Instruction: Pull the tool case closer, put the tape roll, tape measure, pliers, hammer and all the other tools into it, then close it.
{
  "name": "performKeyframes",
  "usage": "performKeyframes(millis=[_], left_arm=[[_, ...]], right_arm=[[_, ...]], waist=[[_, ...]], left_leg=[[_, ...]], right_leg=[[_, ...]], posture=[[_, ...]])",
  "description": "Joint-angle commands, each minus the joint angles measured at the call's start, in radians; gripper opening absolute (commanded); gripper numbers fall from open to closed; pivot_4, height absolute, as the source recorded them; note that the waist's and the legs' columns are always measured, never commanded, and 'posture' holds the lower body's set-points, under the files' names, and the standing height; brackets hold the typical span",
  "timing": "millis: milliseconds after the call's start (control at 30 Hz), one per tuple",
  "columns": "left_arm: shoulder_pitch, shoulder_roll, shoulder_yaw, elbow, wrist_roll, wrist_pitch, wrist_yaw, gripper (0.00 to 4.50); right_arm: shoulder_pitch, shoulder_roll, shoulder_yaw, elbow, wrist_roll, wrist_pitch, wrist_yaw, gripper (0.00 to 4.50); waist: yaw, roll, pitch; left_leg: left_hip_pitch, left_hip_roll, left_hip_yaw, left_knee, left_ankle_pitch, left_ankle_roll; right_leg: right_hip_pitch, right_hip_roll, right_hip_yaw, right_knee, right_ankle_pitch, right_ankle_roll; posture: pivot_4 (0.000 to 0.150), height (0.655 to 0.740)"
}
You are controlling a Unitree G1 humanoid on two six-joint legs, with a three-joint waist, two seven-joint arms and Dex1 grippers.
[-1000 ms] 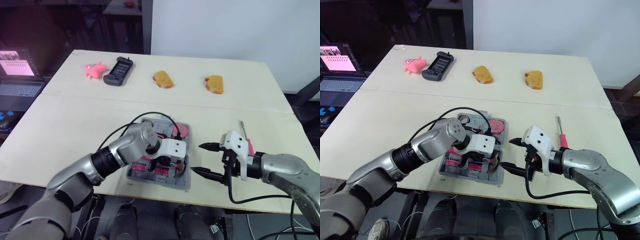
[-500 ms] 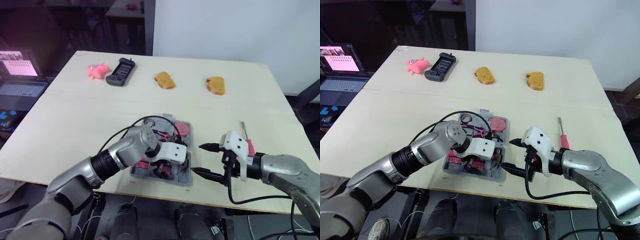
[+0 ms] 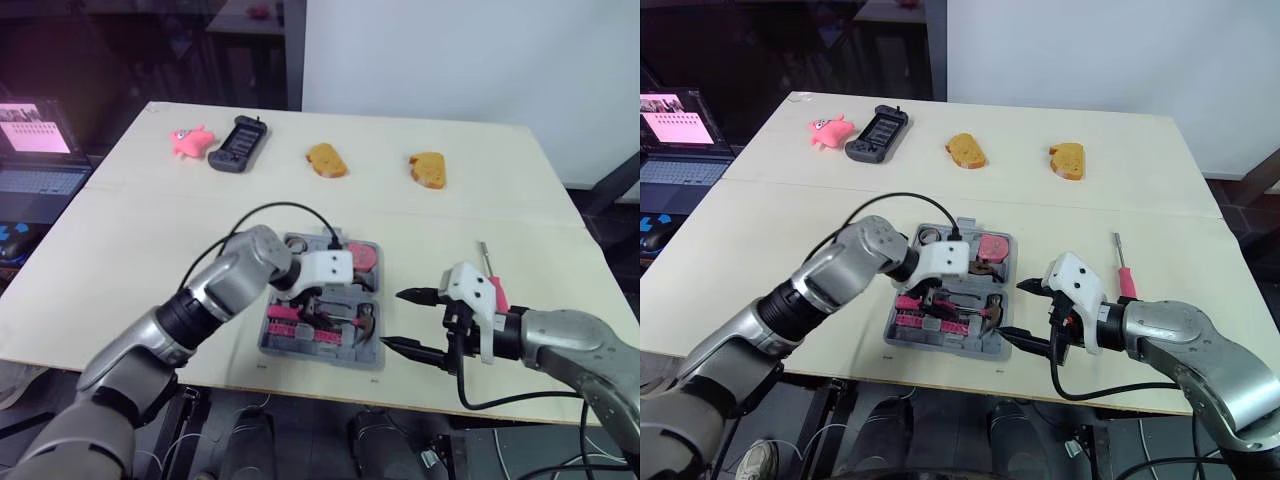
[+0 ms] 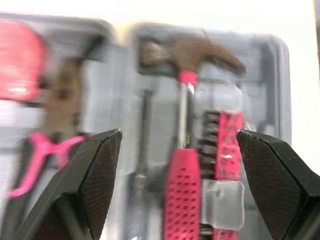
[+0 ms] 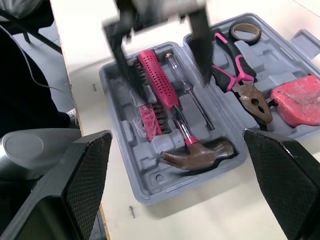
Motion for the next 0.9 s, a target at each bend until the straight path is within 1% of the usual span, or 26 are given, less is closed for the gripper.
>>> performKeyframes(millis=[33, 100, 167, 267, 367, 400, 533, 567, 700, 900], left_arm=[[0.092, -0.017, 0.184, 0.006, -0.124, -0.190, 0.023, 3.88], [0.126, -0.002, 0.211, 0.021, -0.132, -0.284, 0.014, 3.88], [0.153, -0.026, 0.277, 0.048, -0.169, -0.238, 0.069, 3.88], [0.201, -0.041, 0.341, 0.059, -0.219, -0.251, 0.096, 3.88], [0.225, -0.047, 0.361, 0.051, -0.259, -0.247, 0.089, 3.02], [0.238, -0.045, 0.356, 0.047, -0.260, -0.261, 0.085, 2.58], [0.297, -0.023, 0.319, 0.031, -0.252, -0.299, 0.061, 0.49], [0.308, -0.020, 0.310, 0.039, -0.243, -0.311, 0.061, 0.05], [0.340, -0.007, 0.262, 0.086, -0.187, -0.399, 0.064, 0.05], [0.332, -0.039, 0.238, 0.147, -0.151, -0.437, 0.100, 0.05]], right_arm=[[-0.002, 0.000, -0.028, -0.042, 0.012, -0.005, -0.009, 4.50], [0.001, 0.000, -0.030, -0.042, 0.013, -0.006, -0.010, 4.50], [0.004, 0.001, -0.031, -0.042, 0.013, -0.006, -0.014, 4.50], [0.009, 0.003, -0.032, -0.043, 0.012, -0.005, -0.020, 4.50], [0.015, 0.002, -0.037, -0.047, 0.016, -0.004, -0.022, 4.50], [0.015, 0.002, -0.038, -0.047, 0.018, -0.002, -0.023, 4.50], [0.017, 0.000, -0.040, -0.050, 0.023, 0.002, -0.026, 4.50], [0.018, 0.000, -0.041, -0.051, 0.024, 0.003, -0.028, 4.50], [0.024, -0.001, -0.045, -0.056, 0.029, 0.007, -0.032, 4.50], [0.033, -0.006, -0.054, -0.064, 0.038, 0.013, -0.039, 4.50]], waist=[[0.001, 0.000, 0.000], [0.000, 0.001, 0.000], [0.002, 0.001, 0.000], [0.003, 0.001, 0.000], [0.004, 0.001, 0.000], [0.004, 0.001, 0.000], [0.000, 0.001, 0.000], [-0.001, 0.001, 0.000], [0.001, 0.001, 0.000], [0.003, 0.000, 0.000]], left_leg=[[0.000, 0.000, 0.000, 0.000, 0.000, 0.000], [0.000, 0.000, 0.000, 0.000, 0.000, 0.001], [0.000, 0.000, 0.000, 0.000, 0.000, 0.001], [0.000, 0.000, 0.000, 0.001, 0.000, 0.001], [0.000, 0.000, 0.000, 0.000, 0.000, 0.001], [0.000, 0.000, 0.000, 0.000, 0.000, 0.001], [0.000, 0.000, 0.000, 0.000, 0.000, 0.001], [0.000, 0.000, 0.000, 0.000, 0.000, 0.001], [0.000, 0.000, 0.000, 0.000, 0.000, 0.001], [0.000, 0.000, 0.000, 0.000, 0.000, 0.001]], right_leg=[[0.000, 0.000, 0.000, 0.000, 0.000, 0.001], [0.000, 0.000, 0.000, 0.000, 0.001, 0.002], [0.000, 0.000, -0.001, 0.000, 0.001, 0.002], [0.000, 0.000, 0.000, 0.000, 0.001, 0.002], [0.000, 0.000, 0.000, 0.000, 0.001, 0.002], [0.000, 0.000, -0.001, 0.000, 0.001, 0.002], [0.000, 0.000, -0.001, 0.000, 0.001, 0.002], [0.000, 0.000, -0.001, 0.000, 0.001, 0.002], [0.000, 0.000, 0.000, 0.000, 0.000, 0.000], [0.000, 0.000, 0.000, 0.000, -0.001, -0.001]], posture=[[0.150, 0.7395], [0.150, 0.7395], [0.150, 0.7395], [0.150, 0.7395], [0.150, 0.7395], [0.150, 0.7395], [0.150, 0.7395], [0.150, 0.7395], [0.150, 0.7395], [0.150, 0.7395]])
